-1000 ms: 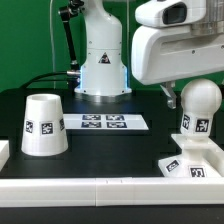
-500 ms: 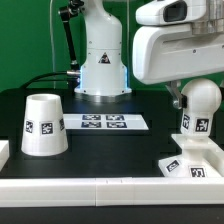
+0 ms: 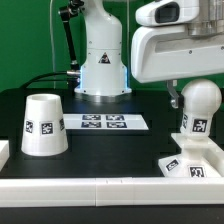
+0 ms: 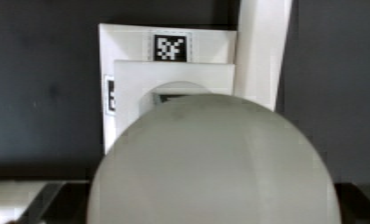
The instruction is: Assemble lamp
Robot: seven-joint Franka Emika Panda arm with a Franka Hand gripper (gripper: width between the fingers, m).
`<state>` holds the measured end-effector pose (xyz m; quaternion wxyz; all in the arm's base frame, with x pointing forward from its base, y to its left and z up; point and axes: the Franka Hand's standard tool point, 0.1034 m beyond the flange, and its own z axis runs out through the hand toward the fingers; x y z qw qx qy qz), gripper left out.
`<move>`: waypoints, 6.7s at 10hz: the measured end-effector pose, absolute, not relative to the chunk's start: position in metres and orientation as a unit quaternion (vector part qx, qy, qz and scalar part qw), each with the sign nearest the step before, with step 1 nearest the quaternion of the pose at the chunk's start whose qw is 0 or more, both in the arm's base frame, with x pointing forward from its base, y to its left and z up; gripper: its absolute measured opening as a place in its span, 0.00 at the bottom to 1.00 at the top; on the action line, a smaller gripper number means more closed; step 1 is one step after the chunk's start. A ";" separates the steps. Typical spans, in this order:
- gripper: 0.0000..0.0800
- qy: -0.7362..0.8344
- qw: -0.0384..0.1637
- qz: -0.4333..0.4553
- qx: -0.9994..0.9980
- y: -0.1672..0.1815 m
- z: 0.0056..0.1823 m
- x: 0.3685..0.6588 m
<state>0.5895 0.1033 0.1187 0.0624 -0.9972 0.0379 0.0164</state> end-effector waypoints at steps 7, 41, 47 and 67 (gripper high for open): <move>0.73 0.322 0.062 0.031 -0.944 0.108 0.118 0.588; 0.72 -0.549 0.002 -0.021 -0.836 0.104 0.111 0.586; 0.72 -0.332 0.009 -0.047 -0.942 0.100 0.111 0.589; 0.72 0.549 0.076 0.037 -0.831 0.100 0.108 0.597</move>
Offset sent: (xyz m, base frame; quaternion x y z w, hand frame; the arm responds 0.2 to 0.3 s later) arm -0.0098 -0.0067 -0.0045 -0.0417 0.0177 0.2593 0.9647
